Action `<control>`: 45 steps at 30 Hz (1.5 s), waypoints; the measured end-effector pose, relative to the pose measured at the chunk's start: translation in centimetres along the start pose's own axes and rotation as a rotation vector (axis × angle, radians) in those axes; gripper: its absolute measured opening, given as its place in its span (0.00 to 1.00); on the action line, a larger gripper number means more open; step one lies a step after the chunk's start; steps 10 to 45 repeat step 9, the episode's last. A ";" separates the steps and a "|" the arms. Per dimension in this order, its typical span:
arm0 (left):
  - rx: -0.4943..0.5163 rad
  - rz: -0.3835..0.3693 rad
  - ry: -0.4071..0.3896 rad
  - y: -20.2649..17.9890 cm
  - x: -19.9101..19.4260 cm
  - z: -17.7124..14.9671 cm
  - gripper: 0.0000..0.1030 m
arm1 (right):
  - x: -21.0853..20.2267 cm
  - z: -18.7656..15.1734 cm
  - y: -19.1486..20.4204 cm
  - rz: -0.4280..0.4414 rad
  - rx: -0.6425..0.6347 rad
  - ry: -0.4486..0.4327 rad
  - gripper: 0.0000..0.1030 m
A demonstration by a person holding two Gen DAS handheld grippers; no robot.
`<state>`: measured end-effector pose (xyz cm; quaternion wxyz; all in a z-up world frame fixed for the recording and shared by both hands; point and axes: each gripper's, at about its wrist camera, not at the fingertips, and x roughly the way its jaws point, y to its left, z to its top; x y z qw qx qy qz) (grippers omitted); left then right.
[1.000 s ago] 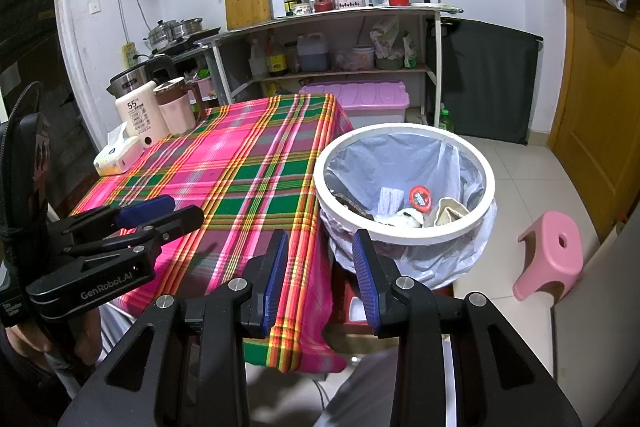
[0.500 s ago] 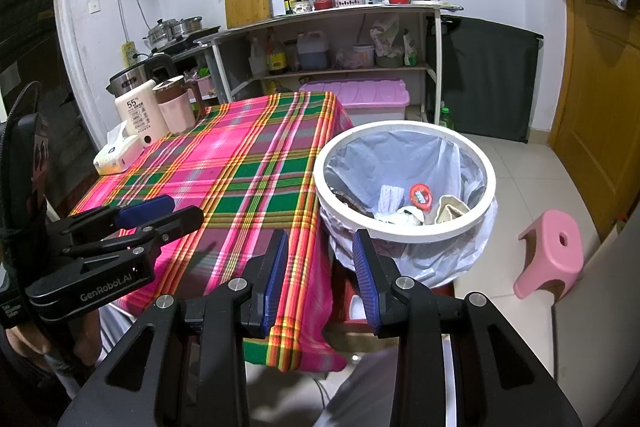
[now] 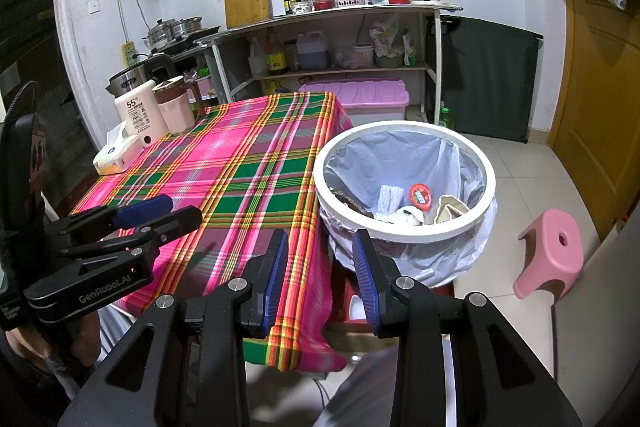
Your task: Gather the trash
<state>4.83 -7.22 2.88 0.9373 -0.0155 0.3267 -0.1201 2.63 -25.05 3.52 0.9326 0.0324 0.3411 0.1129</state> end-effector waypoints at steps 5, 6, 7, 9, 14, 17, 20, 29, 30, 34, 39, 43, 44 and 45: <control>-0.003 0.015 -0.001 0.1 -0.1 0.0 0.46 | 0.0 -0.1 -0.1 0.000 0.001 0.001 0.34; -0.004 0.017 0.000 0.2 -0.1 0.0 0.46 | 0.0 -0.1 -0.1 0.001 0.001 0.002 0.34; -0.005 0.017 0.001 0.1 0.0 0.1 0.46 | 0.0 -0.2 -0.1 0.001 0.002 0.002 0.34; -0.006 0.018 0.002 0.2 0.0 0.2 0.46 | 0.1 -0.1 -0.1 0.001 0.000 0.001 0.34; -0.006 0.018 0.002 0.2 0.0 0.2 0.46 | 0.1 -0.1 -0.1 0.001 0.000 0.001 0.34; -0.006 0.018 0.002 0.2 0.0 0.2 0.46 | 0.1 -0.1 -0.1 0.001 0.000 0.001 0.34; -0.006 0.018 0.002 0.2 0.0 0.2 0.46 | 0.1 -0.1 -0.1 0.001 0.000 0.001 0.34; -0.006 0.018 0.002 0.2 0.0 0.2 0.46 | 0.1 -0.1 -0.1 0.001 0.000 0.001 0.34; -0.006 0.018 0.002 0.2 0.0 0.2 0.46 | 0.1 -0.1 -0.1 0.001 0.000 0.001 0.34; -0.006 0.018 0.002 0.2 0.0 0.2 0.46 | 0.1 -0.1 -0.1 0.001 0.000 0.001 0.34; -0.006 0.018 0.002 0.2 0.0 0.2 0.46 | 0.1 -0.1 -0.1 0.001 0.000 0.001 0.34; -0.006 0.018 0.002 0.2 0.0 0.2 0.46 | 0.1 -0.1 -0.1 0.001 0.000 0.001 0.34; -0.006 0.018 0.002 0.2 0.0 0.2 0.46 | 0.1 -0.1 -0.1 0.001 0.000 0.001 0.34; -0.006 0.018 0.002 0.2 0.0 0.2 0.46 | 0.1 -0.1 -0.1 0.001 0.000 0.001 0.34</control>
